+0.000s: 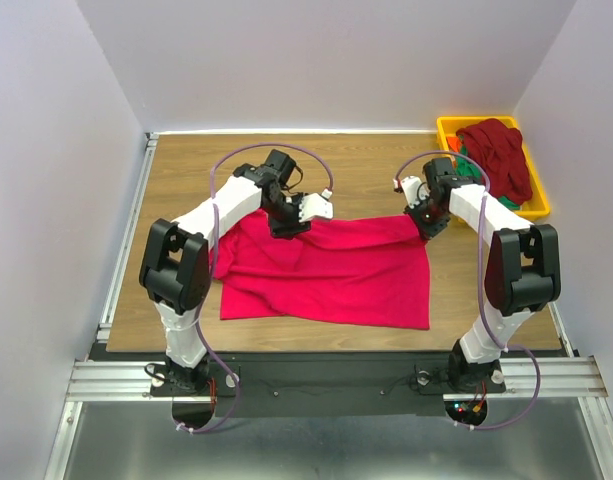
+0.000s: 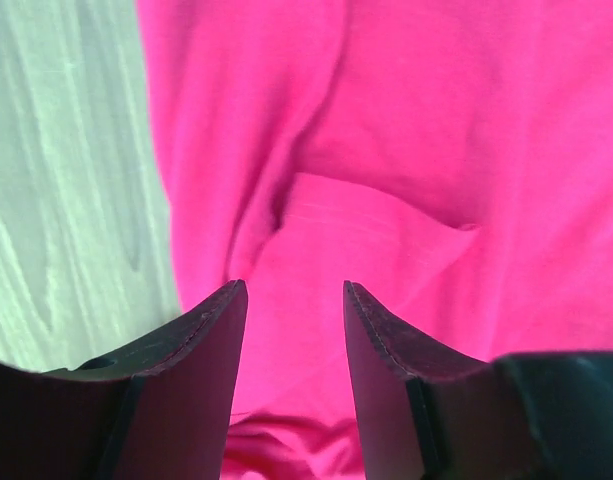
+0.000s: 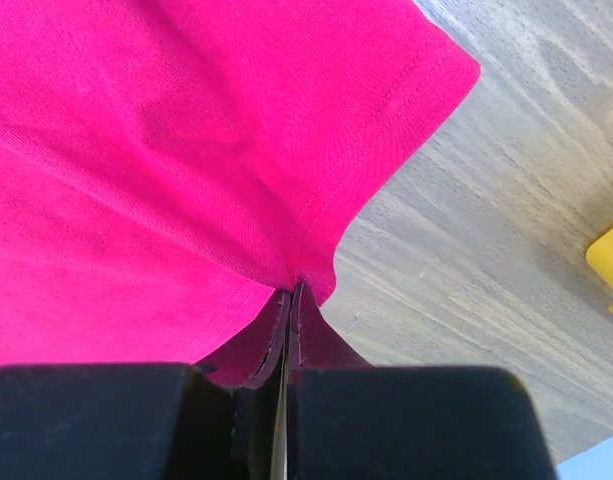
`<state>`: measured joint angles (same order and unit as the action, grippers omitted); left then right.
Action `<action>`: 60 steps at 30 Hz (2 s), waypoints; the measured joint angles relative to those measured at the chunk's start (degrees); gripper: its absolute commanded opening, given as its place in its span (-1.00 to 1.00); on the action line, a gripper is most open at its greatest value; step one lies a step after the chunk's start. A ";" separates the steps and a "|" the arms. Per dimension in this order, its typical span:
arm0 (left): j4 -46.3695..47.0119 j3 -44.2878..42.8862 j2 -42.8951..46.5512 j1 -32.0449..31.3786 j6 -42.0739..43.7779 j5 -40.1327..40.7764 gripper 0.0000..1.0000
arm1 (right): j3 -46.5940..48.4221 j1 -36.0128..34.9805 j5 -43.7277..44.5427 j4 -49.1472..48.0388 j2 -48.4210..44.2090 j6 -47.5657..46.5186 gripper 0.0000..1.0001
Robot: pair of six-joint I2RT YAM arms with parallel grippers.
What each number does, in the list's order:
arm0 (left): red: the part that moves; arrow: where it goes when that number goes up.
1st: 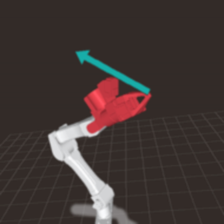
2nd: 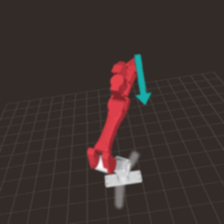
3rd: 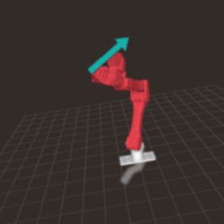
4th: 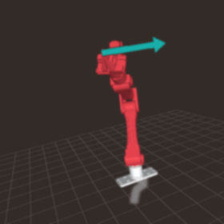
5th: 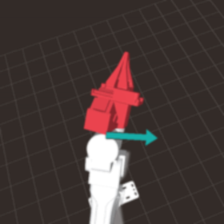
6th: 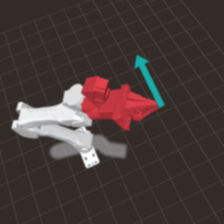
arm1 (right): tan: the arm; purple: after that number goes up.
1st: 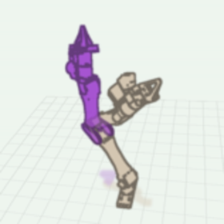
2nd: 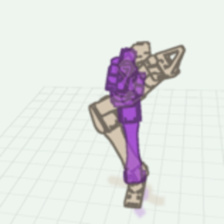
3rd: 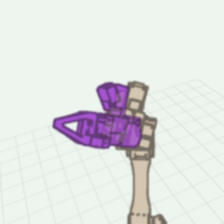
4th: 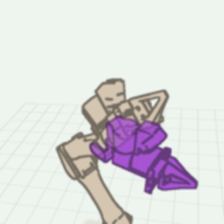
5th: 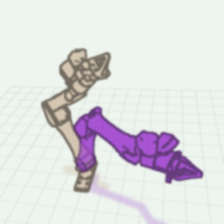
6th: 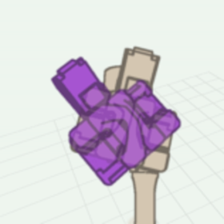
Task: Fold and stack the t-shirts
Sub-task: Flatten the tshirt out
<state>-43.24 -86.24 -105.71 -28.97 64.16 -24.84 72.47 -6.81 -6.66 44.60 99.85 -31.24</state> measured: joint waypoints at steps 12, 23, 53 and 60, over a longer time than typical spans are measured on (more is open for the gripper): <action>1.97 -1.88 -7.76 0.22 -0.02 0.09 0.15 | -0.09 0.09 -0.46 0.02 0.00 0.04 -0.99; 5.01 -0.33 -7.91 1.53 -1.03 -0.17 -0.91 | -0.07 1.44 -0.46 0.00 2.54 0.04 -0.99; 4.94 5.03 -5.22 2.05 0.52 -0.98 -0.09 | 10.58 4.96 -3.17 2.03 12.55 10.58 -0.99; 6.84 7.54 -5.05 2.12 0.52 -0.09 -1.00 | 12.50 6.10 -2.78 1.99 14.51 11.13 -0.99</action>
<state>-36.40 -78.70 -110.76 -26.85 64.69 -24.93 84.97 -0.71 -9.43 46.59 114.37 -20.12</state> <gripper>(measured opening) 0.099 0.019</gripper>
